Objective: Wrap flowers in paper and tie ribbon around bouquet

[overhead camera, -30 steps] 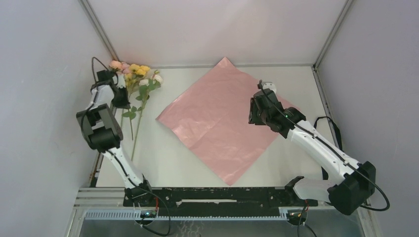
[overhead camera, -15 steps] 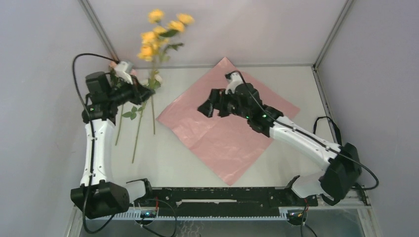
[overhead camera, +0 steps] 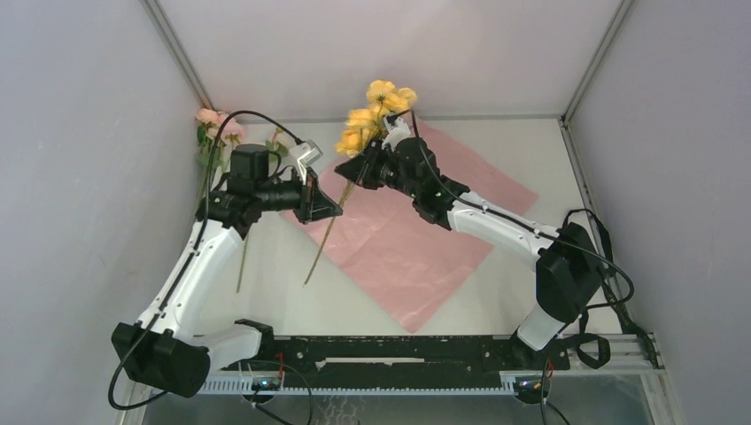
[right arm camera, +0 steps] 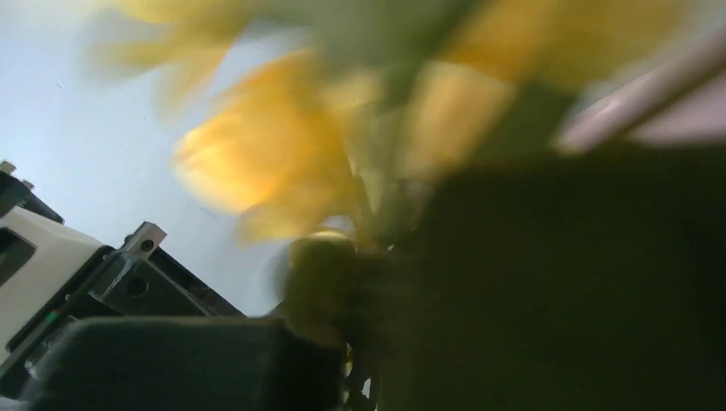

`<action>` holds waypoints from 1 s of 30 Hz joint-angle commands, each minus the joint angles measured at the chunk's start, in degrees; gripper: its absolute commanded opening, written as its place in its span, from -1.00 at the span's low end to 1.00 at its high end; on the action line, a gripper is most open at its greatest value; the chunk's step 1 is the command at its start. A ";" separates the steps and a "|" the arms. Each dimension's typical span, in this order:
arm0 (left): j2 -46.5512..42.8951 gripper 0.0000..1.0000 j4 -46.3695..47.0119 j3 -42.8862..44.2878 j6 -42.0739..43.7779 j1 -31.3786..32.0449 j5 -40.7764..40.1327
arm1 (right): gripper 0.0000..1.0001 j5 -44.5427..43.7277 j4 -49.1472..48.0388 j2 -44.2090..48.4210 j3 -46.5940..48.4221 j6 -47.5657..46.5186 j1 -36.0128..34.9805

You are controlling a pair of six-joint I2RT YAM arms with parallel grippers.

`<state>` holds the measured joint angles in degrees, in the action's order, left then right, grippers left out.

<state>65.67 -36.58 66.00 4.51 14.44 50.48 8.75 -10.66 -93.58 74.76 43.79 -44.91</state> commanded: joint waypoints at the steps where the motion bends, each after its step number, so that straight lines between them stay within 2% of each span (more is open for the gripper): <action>1: -0.12 -0.70 0.53 -0.10 0.71 1.12 -4.97 | -0.99 -4.12 3.20 0.94 1.97 1.26 0.96; 2: 0.54 0.08 -1.20 0.70 1.81 1.12 -8.62 | -1.00 -5.69 6.08 1.42 2.01 -0.19 1.51; 3: 1.54 0.60 -3.22 1.84 3.31 1.00 -13.05 | -1.00 -7.43 9.32 1.64 2.20 -1.92 2.51; 4: 2.53 0.89 -5.25 2.70 4.80 0.68 -18.37 | -1.00 -8.57 14.71 1.43 2.81 -3.08 3.75; 5: 3.48 0.98 -6.39 3.07 6.09 -0.08 -23.62 | -1.00 -11.16 18.93 0.88 3.32 -4.03 5.98; 8: 6.34 0.99 -3.09 0.98 9.00 -5.65 -37.03 | -1.00 -14.24 26.71 -2.51 4.42 -7.10 10.77; 10: 10.49 0.99 -0.69 0.69 11.26 -11.27 -47.21 | -1.00 -13.91 32.03 -6.95 8.94 -9.45 13.27; 12: 15.59 1.00 -0.11 2.56 13.50 -17.17 -52.05 | -0.98 -13.43 37.58 -12.85 15.57 -13.45 14.91; 13: 18.22 1.00 -0.34 4.00 14.14 -19.86 -52.71 | -0.90 -13.39 40.34 -16.36 19.28 -15.39 15.43; 14: 21.15 1.00 -0.78 5.98 14.54 -22.49 -52.98 | -0.72 -13.60 43.58 -19.71 23.52 -16.65 15.82; 16: 26.89 0.99 -1.62 10.23 14.90 -26.40 -53.65 | -0.12 -14.51 49.14 -26.37 30.50 -18.27 16.50; 17: 29.77 0.97 -1.80 12.49 14.91 -27.87 -54.52 | 0.10 -15.48 51.10 -28.48 33.38 -18.50 16.73; 18: 32.42 0.96 -1.81 14.57 15.14 -28.90 -55.43 | 0.21 -17.07 52.93 -30.07 35.75 -18.36 16.99; 21: 40.60 0.93 -3.02 21.78 15.61 -30.37 -57.94 | 0.37 -21.37 56.45 -31.15 39.23 -18.23 16.74; 24: 47.57 0.79 -5.10 28.33 15.48 -30.63 -56.47 | 0.40 -22.89 55.92 -28.34 36.83 -19.20 15.50; 27: 49.12 0.71 -6.70 30.12 15.30 -30.52 -46.29 | 0.40 -23.41 55.35 -24.96 33.01 -20.12 13.94; 30: 49.04 0.76 -6.84 29.38 15.59 -30.52 -35.92 | 0.40 -23.35 55.03 -20.91 28.14 -20.12 12.70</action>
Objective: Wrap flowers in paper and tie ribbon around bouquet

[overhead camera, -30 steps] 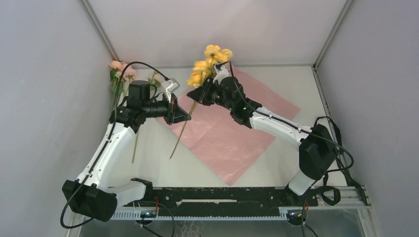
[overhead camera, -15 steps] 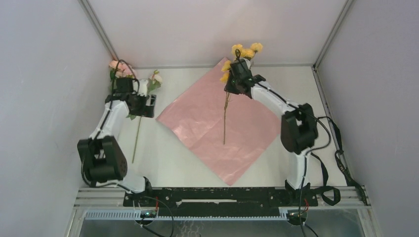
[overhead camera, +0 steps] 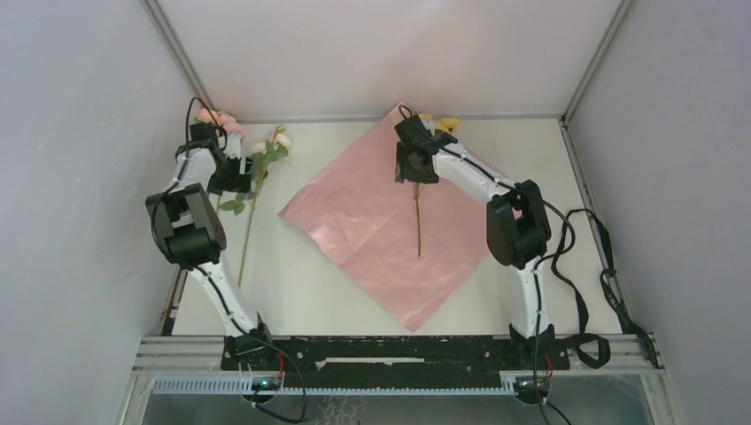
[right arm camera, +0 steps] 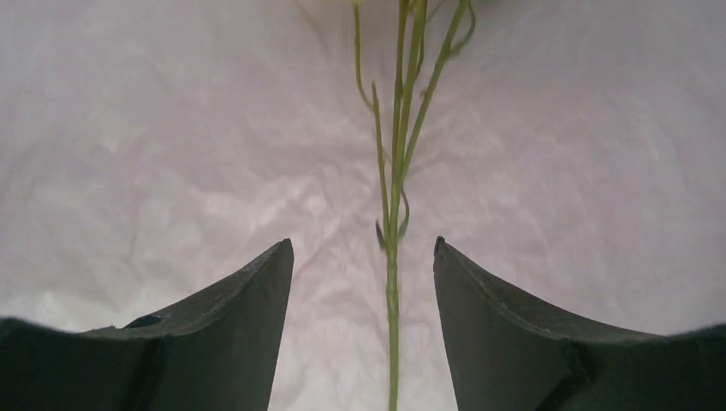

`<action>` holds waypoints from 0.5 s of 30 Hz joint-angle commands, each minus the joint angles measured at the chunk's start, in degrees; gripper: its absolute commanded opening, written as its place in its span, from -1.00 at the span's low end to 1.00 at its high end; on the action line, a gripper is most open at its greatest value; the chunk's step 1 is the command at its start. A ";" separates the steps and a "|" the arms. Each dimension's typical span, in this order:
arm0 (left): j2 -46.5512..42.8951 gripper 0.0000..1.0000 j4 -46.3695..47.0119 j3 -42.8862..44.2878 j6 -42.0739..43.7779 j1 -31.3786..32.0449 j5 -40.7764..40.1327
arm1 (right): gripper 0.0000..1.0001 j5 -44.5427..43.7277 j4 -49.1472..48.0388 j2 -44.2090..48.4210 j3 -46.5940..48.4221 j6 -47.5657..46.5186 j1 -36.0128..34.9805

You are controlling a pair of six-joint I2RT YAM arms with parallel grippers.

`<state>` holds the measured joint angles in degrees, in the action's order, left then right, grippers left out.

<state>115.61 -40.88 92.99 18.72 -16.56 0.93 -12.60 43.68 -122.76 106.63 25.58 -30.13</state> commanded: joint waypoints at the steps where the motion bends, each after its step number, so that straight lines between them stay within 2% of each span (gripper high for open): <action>1: -0.46 0.79 -2.61 2.49 1.37 0.57 15.59 | 0.40 -1.92 0.56 9.49 -4.96 -1.71 -2.32; 6: 4.64 0.84 -3.53 5.83 0.13 1.63 12.21 | 0.40 -3.56 -0.24 15.94 -10.37 -0.84 -4.59; 10: 9.04 0.74 -6.31 9.95 -0.92 3.01 10.37 | 0.40 -4.05 -1.64 20.20 -14.97 -1.08 -6.90; 15: 14.70 0.58 -12.69 18.57 -4.94 5.61 4.16 | 0.40 -2.95 -5.16 25.92 -21.53 -1.86 -8.77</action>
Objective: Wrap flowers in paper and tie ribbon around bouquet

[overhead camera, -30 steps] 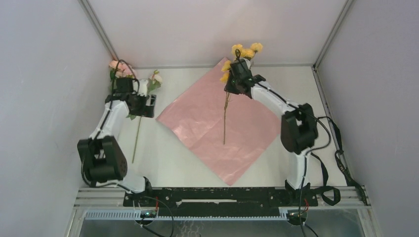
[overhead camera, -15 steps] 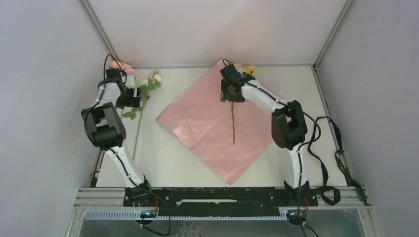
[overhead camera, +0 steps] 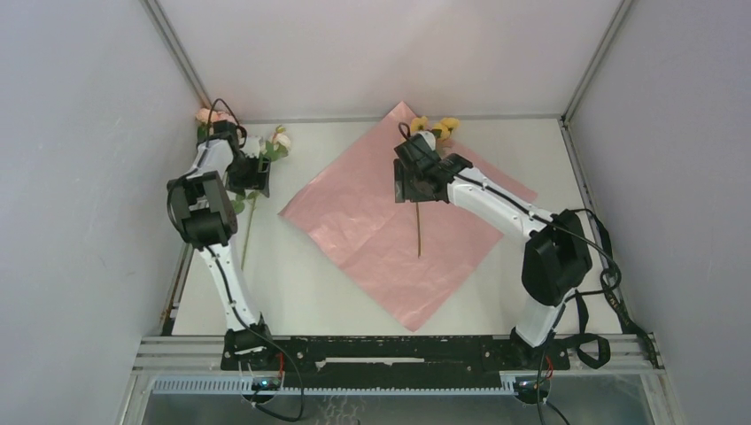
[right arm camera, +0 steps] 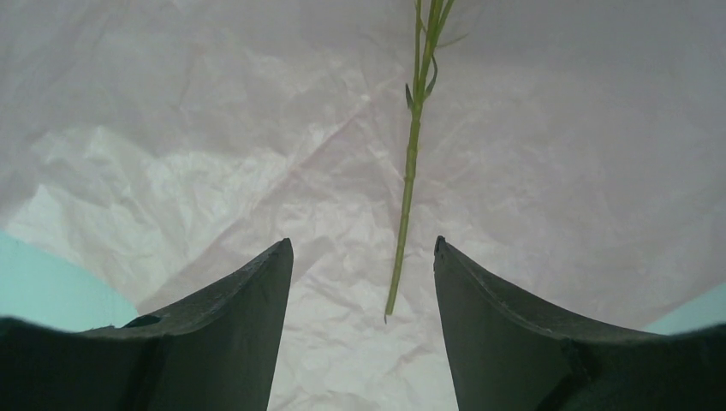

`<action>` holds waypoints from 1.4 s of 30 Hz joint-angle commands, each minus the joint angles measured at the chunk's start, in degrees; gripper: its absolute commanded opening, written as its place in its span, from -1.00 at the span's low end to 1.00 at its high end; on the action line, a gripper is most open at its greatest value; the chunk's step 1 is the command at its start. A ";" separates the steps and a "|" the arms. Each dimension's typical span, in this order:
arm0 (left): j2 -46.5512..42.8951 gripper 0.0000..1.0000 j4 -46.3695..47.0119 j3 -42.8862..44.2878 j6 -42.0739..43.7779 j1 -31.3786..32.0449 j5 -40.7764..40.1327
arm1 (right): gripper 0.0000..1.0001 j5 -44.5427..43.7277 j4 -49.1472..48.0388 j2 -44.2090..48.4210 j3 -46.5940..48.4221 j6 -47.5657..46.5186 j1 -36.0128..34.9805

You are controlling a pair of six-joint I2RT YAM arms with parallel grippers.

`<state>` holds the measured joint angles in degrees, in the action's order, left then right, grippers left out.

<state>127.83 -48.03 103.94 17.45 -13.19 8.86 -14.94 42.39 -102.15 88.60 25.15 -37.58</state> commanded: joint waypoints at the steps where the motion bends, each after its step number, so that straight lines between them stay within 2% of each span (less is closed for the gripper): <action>1: 2.80 0.55 -6.13 8.41 -4.18 2.66 -4.59 | 0.40 -0.69 -4.28 6.42 -4.72 -1.56 -1.57; 4: 3.51 0.45 -8.34 8.42 -4.21 3.90 -4.07 | 0.40 -1.31 -5.47 9.98 -8.37 -1.76 -1.94; 6: 5.26 0.29 -11.11 8.28 -3.90 4.32 -3.10 | 0.40 -1.77 -5.71 12.31 -10.57 -1.74 -1.99; 9: 7.18 -0.19 -12.68 6.65 -4.33 4.32 -1.24 | 0.40 -3.01 -6.63 16.27 -14.08 -1.96 -2.06; 12: 5.62 -0.50 -10.76 3.81 -5.53 4.61 -0.28 | 0.40 -4.14 -7.57 18.97 -16.60 -2.42 -1.87; 15: 4.38 -0.94 -10.47 1.55 -5.80 5.38 0.84 | 0.40 -4.57 -7.60 20.38 -17.62 -3.03 -1.55; 16: 3.68 -0.99 -9.67 0.43 -5.97 5.40 1.05 | 0.40 -4.94 -7.52 20.67 -17.74 -3.20 -1.54; 20: -1.88 -1.00 -3.86 -4.02 -9.07 4.30 4.88 | 0.40 -5.33 -6.91 21.54 -17.85 -3.48 -1.60; 24: -16.66 -1.00 7.72 -10.56 -19.93 0.11 16.69 | 0.40 -4.45 -7.13 23.45 -17.85 -3.46 -2.77; 28: -29.74 -1.00 11.71 -12.73 -24.19 -0.71 26.06 | 0.44 1.04 -11.64 25.36 -17.85 -4.81 -6.52; 31: -38.58 -1.00 15.21 -15.72 -29.60 -0.29 36.07 | 0.54 11.75 -20.19 25.47 -17.85 -6.31 -9.86; 32: -41.25 -1.00 17.03 -17.26 -32.27 0.20 38.90 | 0.66 15.78 -23.93 25.13 -17.85 -6.69 -10.83; 33: -44.28 -1.00 19.03 -19.24 -34.54 0.85 41.93 | 0.93 19.24 -29.13 24.63 -17.85 -6.65 -11.97; 34: -47.90 -1.00 22.64 -21.74 -37.08 1.73 43.75 | 0.98 22.01 -33.68 23.67 -17.81 -6.04 -12.84; 38: -56.31 -1.00 29.72 -31.39 -44.63 7.15 46.78 | 0.99 28.86 -50.60 19.27 -17.09 -1.43 -15.47; 42: -61.94 -1.00 31.19 -35.04 -46.01 11.90 45.47 | 0.99 28.73 -53.88 12.55 -12.08 0.67 -17.07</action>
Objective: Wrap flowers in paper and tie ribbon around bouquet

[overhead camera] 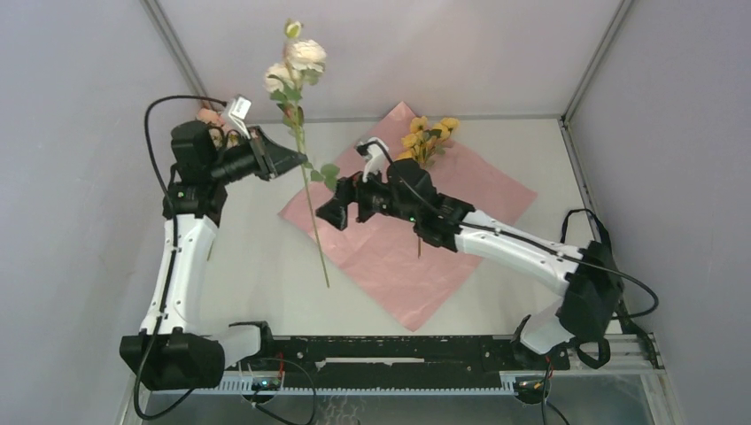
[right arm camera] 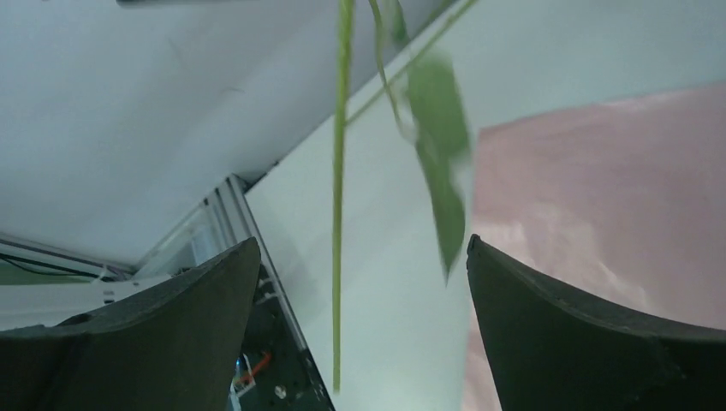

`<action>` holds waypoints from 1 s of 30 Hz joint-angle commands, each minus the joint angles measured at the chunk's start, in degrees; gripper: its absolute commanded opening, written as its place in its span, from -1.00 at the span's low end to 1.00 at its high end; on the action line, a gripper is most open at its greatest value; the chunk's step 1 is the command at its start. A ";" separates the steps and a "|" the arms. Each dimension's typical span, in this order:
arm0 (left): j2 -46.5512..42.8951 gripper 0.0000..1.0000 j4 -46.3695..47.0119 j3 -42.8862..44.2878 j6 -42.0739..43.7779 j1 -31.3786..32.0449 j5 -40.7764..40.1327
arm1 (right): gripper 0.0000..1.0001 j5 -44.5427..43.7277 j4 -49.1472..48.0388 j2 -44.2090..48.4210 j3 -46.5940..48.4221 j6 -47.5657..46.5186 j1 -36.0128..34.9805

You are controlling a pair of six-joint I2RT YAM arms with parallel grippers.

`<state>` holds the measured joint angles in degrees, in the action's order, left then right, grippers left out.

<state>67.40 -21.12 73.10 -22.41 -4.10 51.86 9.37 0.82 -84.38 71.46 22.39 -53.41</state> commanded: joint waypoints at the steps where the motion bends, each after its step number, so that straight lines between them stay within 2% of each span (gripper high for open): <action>1: -2.69 -1.00 5.44 -5.06 -6.99 3.51 2.46 | 0.99 4.65 -12.18 -7.00 6.30 4.17 -1.39; 3: -4.80 -1.00 7.67 -6.55 -8.44 5.17 2.43 | 0.88 4.70 -10.94 -10.36 8.80 5.80 -1.63; 4: -5.68 -1.00 8.28 -7.08 -8.77 5.66 2.36 | 0.72 4.55 -10.25 -11.83 9.81 6.32 -1.71; 5: -6.34 -1.00 8.85 -7.50 -8.94 5.92 2.24 | 0.40 4.53 -9.81 -12.85 10.46 6.93 -1.75; 7: -7.10 -1.00 8.88 -8.12 -8.84 5.95 1.68 | -0.59 3.39 -8.92 -13.61 10.71 8.09 -1.70; 8: -7.21 -1.00 7.51 -8.23 -7.74 6.02 0.48 | -0.98 1.35 -7.50 -13.45 10.65 8.44 -1.78; 9: -6.90 -0.84 5.31 -7.29 -4.68 5.95 -1.79 | -1.00 -1.26 -5.93 -13.05 10.40 8.72 -1.60; 10: -6.06 -0.37 -2.90 -5.32 0.24 5.82 -5.45 | -1.00 -3.63 -4.06 -12.14 9.85 9.03 -1.12; 11: -4.37 0.21 -9.26 -2.35 6.56 5.85 -10.25 | -1.00 -5.98 -1.97 -11.34 9.31 9.44 -0.40; 12: -2.87 0.56 -14.72 0.54 12.31 5.79 -16.03 | -1.00 -8.27 1.27 -10.60 8.82 9.66 0.56; 13: -1.42 0.77 -18.89 2.81 17.71 5.73 -23.13 | -1.00 -11.27 4.93 -10.15 8.70 9.32 1.79; 14: -0.06 0.88 -21.27 4.34 22.27 5.20 -28.84 | -1.00 -14.25 8.50 -9.89 8.76 8.92 3.01; 18: 6.40 0.99 -23.74 5.38 33.50 -1.18 -43.25 | -1.00 -16.03 19.83 -11.69 8.83 9.08 9.96; 22: 16.12 1.00 -23.63 7.71 38.98 -7.15 -51.28 | -1.00 -16.61 23.81 -17.23 11.65 4.69 14.60; 23: 18.90 1.00 -23.61 8.59 40.32 -8.53 -53.78 | -0.89 -16.58 25.69 -19.37 13.60 3.04 15.44; 26: 27.45 0.96 -24.29 12.16 42.38 -10.88 -58.24 | 0.05 -18.77 34.28 -27.17 21.85 1.70 18.00; 28: 33.16 0.94 -25.20 15.09 43.39 -12.13 -60.12 | 0.30 -22.75 39.82 -30.12 26.45 2.09 18.98; 30: 38.29 0.93 -26.15 18.75 43.78 -13.48 -60.89 | 0.39 -25.23 41.61 -29.99 27.23 2.17 19.09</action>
<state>99.59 -44.73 84.03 16.51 -15.55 -2.57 -9.32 32.36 -114.17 93.84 26.17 -34.68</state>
